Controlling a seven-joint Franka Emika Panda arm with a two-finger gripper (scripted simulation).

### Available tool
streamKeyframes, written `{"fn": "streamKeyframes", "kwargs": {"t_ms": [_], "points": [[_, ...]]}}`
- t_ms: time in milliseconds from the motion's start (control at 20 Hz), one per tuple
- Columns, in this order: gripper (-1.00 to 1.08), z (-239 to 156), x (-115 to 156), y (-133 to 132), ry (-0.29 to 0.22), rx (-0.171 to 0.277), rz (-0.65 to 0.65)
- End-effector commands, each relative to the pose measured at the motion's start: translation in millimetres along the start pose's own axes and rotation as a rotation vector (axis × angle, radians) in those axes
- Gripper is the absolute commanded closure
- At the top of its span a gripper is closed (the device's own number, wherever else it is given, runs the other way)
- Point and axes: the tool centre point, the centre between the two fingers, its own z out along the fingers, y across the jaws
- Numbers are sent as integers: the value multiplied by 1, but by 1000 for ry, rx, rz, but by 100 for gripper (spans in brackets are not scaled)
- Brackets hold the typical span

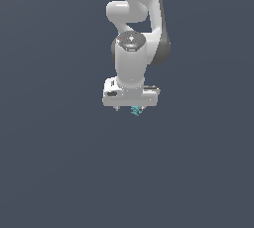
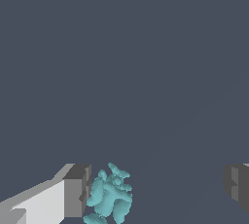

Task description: Pick up the object and move it to a goal position.

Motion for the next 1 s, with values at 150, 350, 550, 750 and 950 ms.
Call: {"fn": "streamKeyframes", "kwargs": {"t_ms": [150, 350, 550, 750, 950], "points": [[-92, 1, -1, 2, -5, 5, 6], [-92, 4, -6, 7, -24, 21, 26], [-92, 4, -7, 9, -29, 26, 30], [-92, 6, -9, 7, -28, 24, 40], [-92, 11, -13, 3, -27, 22, 68]]}}
